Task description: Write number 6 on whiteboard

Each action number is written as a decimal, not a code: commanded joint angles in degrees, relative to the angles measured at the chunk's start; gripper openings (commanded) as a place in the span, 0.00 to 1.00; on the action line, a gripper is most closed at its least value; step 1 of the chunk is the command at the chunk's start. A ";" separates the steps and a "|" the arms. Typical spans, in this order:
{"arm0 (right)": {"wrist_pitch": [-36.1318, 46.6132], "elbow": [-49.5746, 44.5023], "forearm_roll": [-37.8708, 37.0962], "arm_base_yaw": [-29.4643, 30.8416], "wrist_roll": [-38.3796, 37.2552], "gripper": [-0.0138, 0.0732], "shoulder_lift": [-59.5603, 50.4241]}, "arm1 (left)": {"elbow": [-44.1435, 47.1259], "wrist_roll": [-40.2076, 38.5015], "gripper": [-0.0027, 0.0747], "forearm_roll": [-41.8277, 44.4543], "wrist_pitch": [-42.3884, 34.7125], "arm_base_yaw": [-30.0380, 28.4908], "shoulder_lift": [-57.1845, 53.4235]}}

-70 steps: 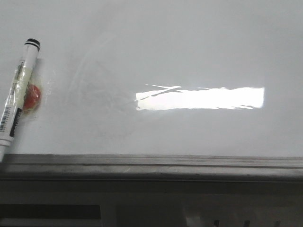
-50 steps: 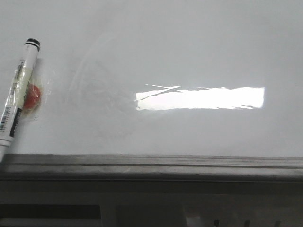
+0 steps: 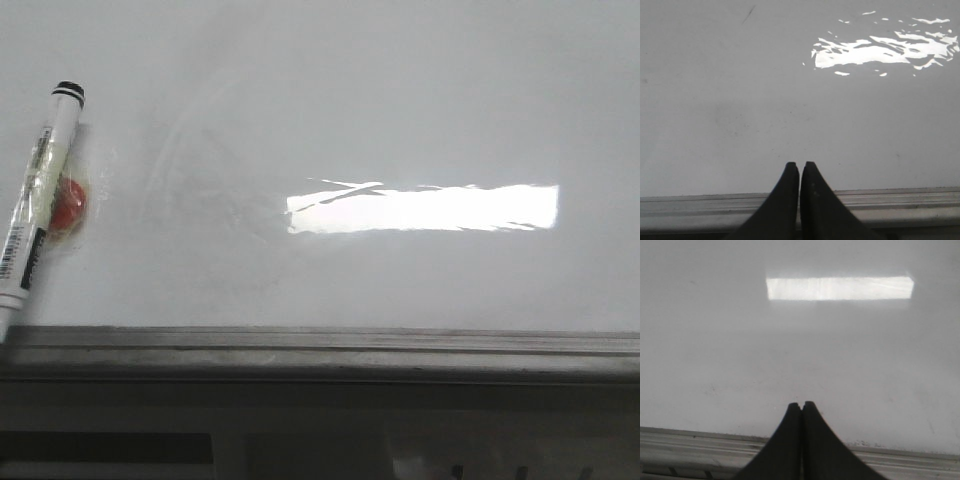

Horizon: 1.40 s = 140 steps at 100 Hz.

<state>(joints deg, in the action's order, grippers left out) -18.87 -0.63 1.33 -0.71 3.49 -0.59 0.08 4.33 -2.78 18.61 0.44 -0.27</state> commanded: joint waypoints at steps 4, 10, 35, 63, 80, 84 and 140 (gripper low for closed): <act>1.14 -0.79 -0.65 0.41 0.15 0.09 -0.93 | 1.28 -0.37 0.01 -0.49 -4.05 -0.11 -1.72; 1.14 -0.79 -0.65 0.41 0.15 0.09 -0.93 | 1.28 -0.24 0.01 0.72 -4.05 -0.11 -1.72; 1.14 -0.79 -0.65 0.41 0.15 0.09 -0.93 | 1.28 -0.12 0.01 4.12 -4.16 -0.11 -1.72; 1.81 -0.79 -0.65 0.41 0.15 0.09 -0.93 | 1.28 -0.12 0.01 3.64 -7.59 -0.11 -1.72; 7.17 -0.79 -0.53 0.41 0.15 0.09 -0.93 | 1.28 -0.12 0.01 3.64 -9.24 -0.11 -1.72; 8.60 -0.79 -0.53 0.41 0.15 0.09 -0.93 | 1.28 -0.12 0.01 3.64 -9.24 -0.11 -1.72; 18.87 -0.79 0.24 0.41 0.15 0.09 -0.93 | 1.28 -0.12 0.01 3.64 -26.61 -0.11 -1.72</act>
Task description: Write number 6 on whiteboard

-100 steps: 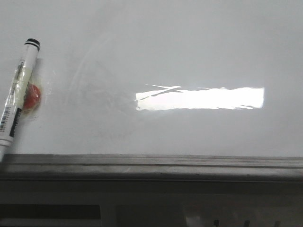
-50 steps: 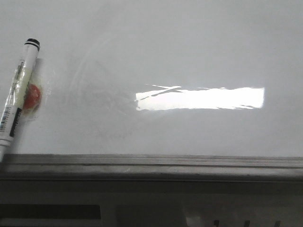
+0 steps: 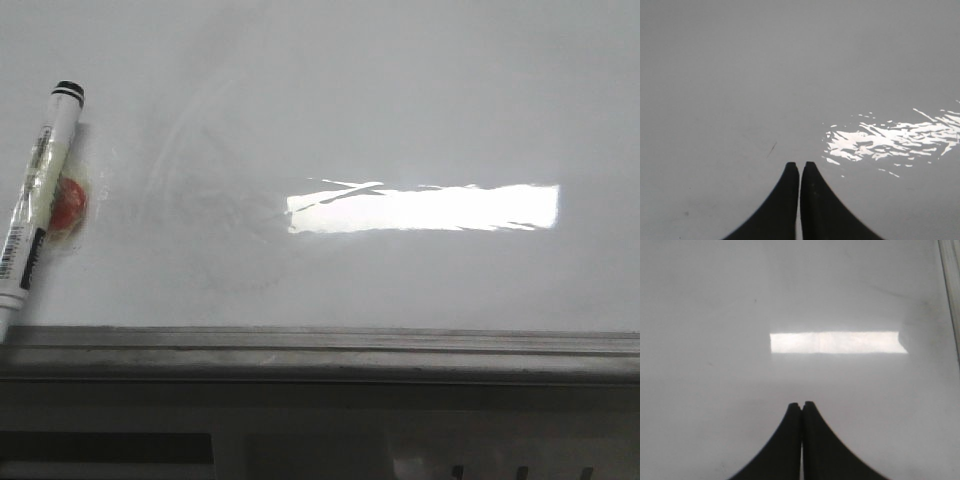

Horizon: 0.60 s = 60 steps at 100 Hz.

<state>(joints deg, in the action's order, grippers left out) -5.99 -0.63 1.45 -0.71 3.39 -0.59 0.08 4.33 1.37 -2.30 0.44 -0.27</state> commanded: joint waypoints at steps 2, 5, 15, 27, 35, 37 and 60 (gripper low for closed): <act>5.99 -0.79 0.13 0.41 0.25 0.09 -0.93 | 1.28 -0.12 0.01 -0.52 -5.69 -0.11 -1.72; 5.99 -0.79 0.41 0.41 0.25 0.09 -0.93 | 1.28 -0.12 0.01 -0.52 -5.69 -0.11 -1.72; 5.99 -0.79 3.70 0.41 0.12 0.09 -0.93 | 1.28 -0.12 0.01 -0.52 -5.93 -0.11 -1.72; 5.57 -0.79 7.68 0.41 0.12 0.09 -0.93 | 1.28 -0.12 0.01 -0.52 -9.44 -0.11 -1.72; 4.71 -0.79 7.58 0.41 0.12 0.09 -0.74 | 1.28 -0.12 0.01 -0.73 -12.45 -0.11 -1.72; 4.51 -0.68 7.58 0.41 0.12 0.09 -0.59 | 1.28 -0.12 0.01 -0.73 -13.20 -0.11 -1.72; 0.49 1.46 7.58 0.41 0.12 0.09 3.50 | 1.05 -1.51 0.01 -1.37 -17.39 -0.11 -1.72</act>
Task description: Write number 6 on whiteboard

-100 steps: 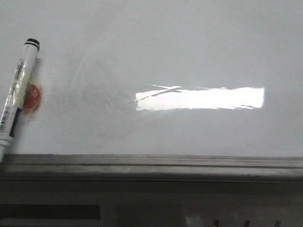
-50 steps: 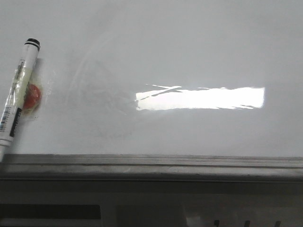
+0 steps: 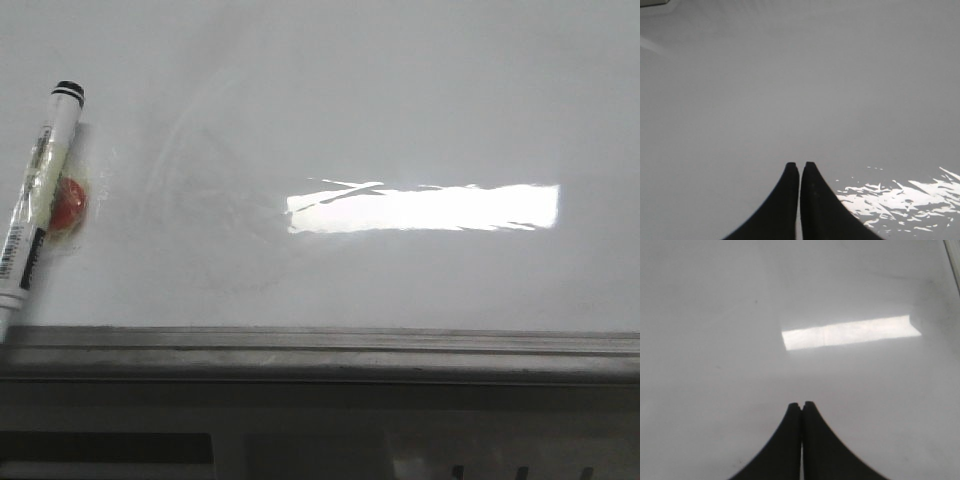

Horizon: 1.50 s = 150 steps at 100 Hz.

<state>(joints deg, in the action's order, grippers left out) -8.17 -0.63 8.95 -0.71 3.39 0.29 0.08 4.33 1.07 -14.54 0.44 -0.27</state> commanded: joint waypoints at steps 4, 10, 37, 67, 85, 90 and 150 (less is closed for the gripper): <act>2.67 1.79 0.08 0.41 0.12 0.09 3.88 | 0.75 -2.85 0.01 -2.04 -5.16 -0.11 -1.72; 2.67 2.40 0.54 0.41 0.12 0.09 6.00 | -0.26 -3.17 0.01 -2.14 -3.65 -0.11 -1.72; -1.74 9.53 2.53 0.31 0.12 0.09 15.94 | -12.39 -3.17 0.01 -6.12 19.90 0.01 2.26; 0.51 13.45 2.53 0.19 0.12 0.09 18.81 | -17.77 -2.69 0.17 -10.41 27.58 0.01 7.24; 0.54 13.45 2.53 0.19 0.12 0.09 18.81 | -17.18 -2.69 0.63 -14.45 25.03 0.01 8.64; 0.67 13.45 2.53 0.19 0.12 0.09 18.81 | -16.45 -2.94 0.65 -15.36 22.65 0.01 8.64; 0.43 13.45 2.53 0.19 0.12 0.09 18.81 | -16.43 5.91 0.59 -14.33 18.20 3.18 16.66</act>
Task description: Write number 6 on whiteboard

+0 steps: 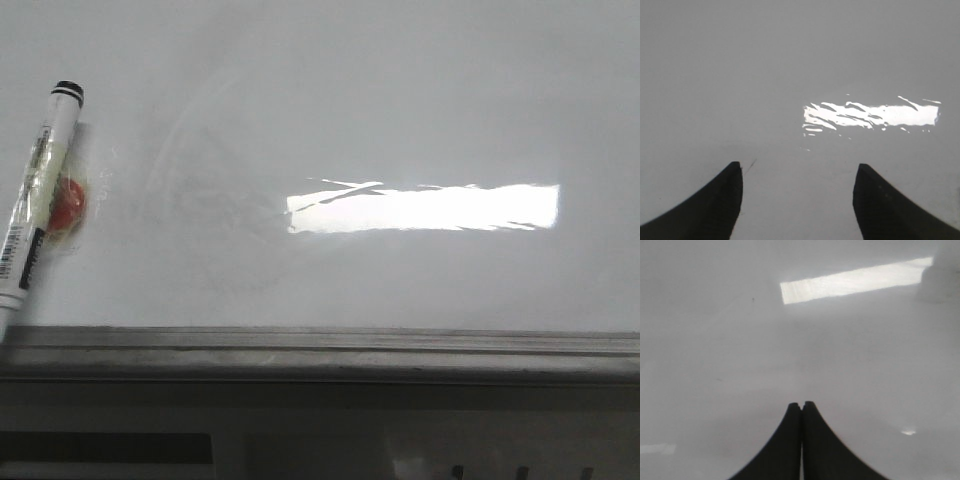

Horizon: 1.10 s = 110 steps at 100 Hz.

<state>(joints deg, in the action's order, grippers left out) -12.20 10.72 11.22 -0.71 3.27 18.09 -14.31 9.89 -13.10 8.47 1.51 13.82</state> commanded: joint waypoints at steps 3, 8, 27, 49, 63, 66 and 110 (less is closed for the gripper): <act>4.36 2.10 0.25 0.19 0.24 0.09 1.01 | -2.04 0.35 0.59 -0.16 -4.95 3.16 3.25; 4.36 2.10 0.25 0.19 0.24 0.09 1.01 | -2.04 0.35 0.59 -0.16 -5.21 5.34 4.27; 4.36 2.10 0.25 0.19 0.24 0.09 1.01 | -2.04 0.35 0.59 -0.16 -6.24 16.32 7.12; 4.22 2.10 0.25 0.19 0.24 0.09 1.01 | -2.04 0.35 0.59 -0.16 -6.34 28.21 10.70; 4.22 2.10 0.25 0.19 0.24 0.09 1.01 | -2.04 0.35 0.59 -2.20 -7.62 33.73 15.18; 4.22 2.10 0.25 0.19 0.24 0.09 1.01 | -2.04 0.35 0.59 -2.20 -8.10 34.70 16.16; 4.08 2.10 0.25 0.19 0.24 0.09 1.01 | -2.04 0.12 0.58 -9.01 -17.69 38.87 31.61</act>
<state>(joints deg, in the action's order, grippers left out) -12.20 10.72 11.36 -0.71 3.27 18.09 -14.42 10.25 -18.42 -4.17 39.84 43.24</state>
